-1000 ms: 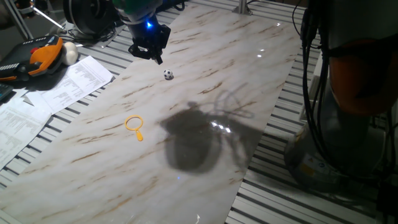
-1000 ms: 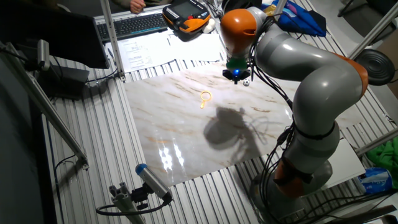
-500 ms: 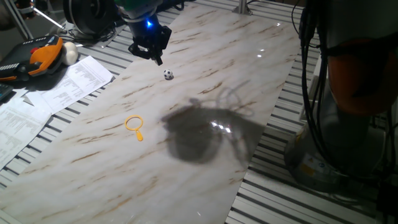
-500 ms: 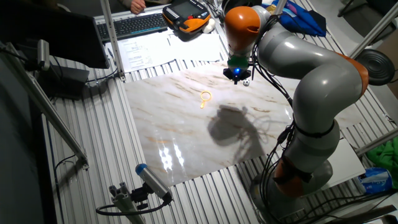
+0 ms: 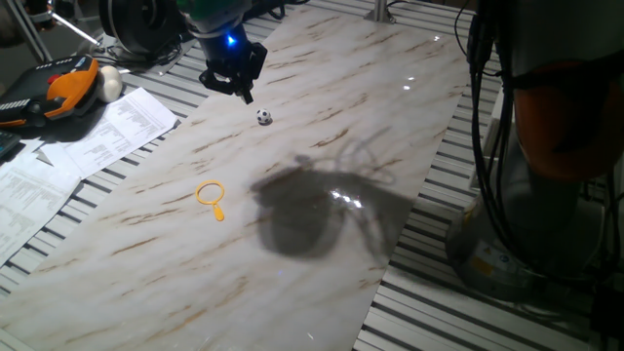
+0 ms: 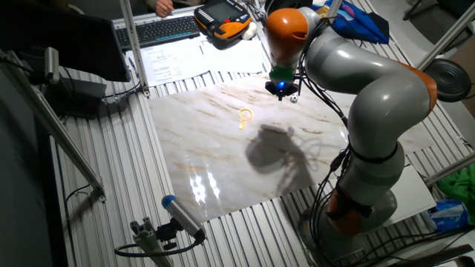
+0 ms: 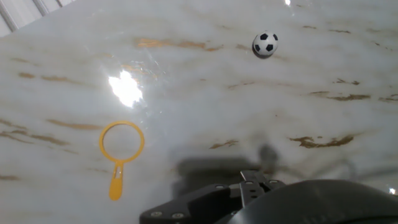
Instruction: Attach the bubble ring to the ball
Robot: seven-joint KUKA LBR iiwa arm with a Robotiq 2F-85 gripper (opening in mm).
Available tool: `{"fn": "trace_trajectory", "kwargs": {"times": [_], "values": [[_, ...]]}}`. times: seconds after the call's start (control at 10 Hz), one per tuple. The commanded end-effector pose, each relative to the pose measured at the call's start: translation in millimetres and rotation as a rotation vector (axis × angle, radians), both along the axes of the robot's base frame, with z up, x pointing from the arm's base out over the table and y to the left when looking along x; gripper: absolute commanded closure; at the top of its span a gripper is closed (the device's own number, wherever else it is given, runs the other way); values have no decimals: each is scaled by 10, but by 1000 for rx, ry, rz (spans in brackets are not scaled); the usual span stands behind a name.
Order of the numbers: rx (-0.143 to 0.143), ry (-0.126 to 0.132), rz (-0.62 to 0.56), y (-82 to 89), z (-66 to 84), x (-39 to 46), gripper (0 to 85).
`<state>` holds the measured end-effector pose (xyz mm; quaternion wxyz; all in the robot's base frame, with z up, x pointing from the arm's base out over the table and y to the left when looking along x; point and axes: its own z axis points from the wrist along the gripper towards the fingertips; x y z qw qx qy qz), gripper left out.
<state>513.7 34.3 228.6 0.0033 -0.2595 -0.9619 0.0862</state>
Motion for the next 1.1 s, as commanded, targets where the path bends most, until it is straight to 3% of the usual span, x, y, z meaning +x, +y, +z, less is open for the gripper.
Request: {"fn": "trace_trajectory", "kwargs": {"times": [0.0,0.2,0.3,0.4,0.6,0.7,1.0], "values": [[-11,-3,-3,-1,0,0,850],[10,-1,-6,-1,0,0,850],[67,-3,-18,-1,0,0,850],[58,4,-21,-1,0,0,850],[10,-20,-1,-1,0,0,850],[20,-47,34,-1,0,0,850],[-3,-66,87,-1,0,0,850]]}}
